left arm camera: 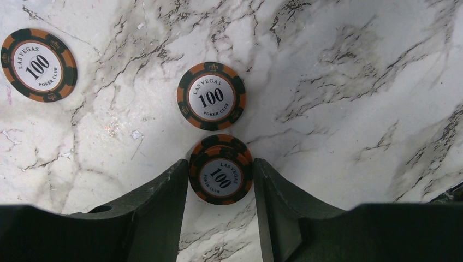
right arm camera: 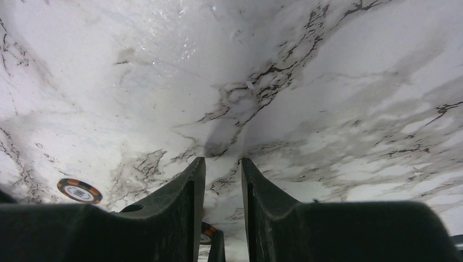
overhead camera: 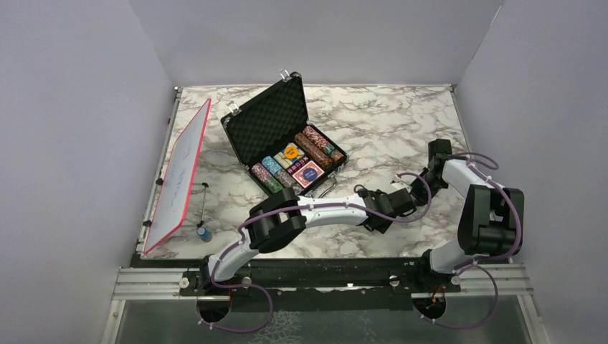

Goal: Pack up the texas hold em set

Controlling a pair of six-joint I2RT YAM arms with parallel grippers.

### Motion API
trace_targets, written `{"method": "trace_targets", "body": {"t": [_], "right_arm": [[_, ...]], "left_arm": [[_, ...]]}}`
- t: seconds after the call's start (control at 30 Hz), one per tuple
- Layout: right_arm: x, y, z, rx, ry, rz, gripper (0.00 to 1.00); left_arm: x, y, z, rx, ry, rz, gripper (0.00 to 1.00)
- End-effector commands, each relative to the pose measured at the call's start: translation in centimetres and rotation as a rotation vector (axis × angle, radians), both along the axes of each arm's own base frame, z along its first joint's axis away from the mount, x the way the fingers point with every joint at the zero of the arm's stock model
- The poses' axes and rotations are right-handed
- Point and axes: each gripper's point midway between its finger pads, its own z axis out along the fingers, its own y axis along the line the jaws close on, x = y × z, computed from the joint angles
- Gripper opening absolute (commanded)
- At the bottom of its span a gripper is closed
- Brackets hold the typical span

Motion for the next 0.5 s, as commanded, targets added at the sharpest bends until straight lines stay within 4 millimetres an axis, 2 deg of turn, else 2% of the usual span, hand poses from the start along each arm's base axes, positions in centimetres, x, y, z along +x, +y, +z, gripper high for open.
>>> {"method": "trace_targets", "body": {"t": [0.0,0.1,0.2,0.37,0.47], "right_arm": [[-0.1,-0.1,-0.2,0.003,-0.01,0.003,0.33],[-0.2,-0.1,0.0,0.006,-0.014,0.004,0.33],[-0.1,0.1,0.4,0.013,-0.025,0.021,0.33],[0.4,1.2,1.7,0.074,-0.078,0.106,0.38],[0.5,2.7,2.4,0.148,-0.119,0.186,0.39]], "left_arm": [[-1.0,3.2,-5.2,0.171,0.04,0.011,0.42],[-1.1,3.8,-5.4,0.184,0.043,0.011,0.32],[-0.9,4.0,-4.4,0.175,0.022,0.015,0.27],[0.2,3.4,-0.2,0.078,-0.034,0.014,0.26],[0.9,3.2,2.6,0.008,-0.069,0.005,0.26]]}}
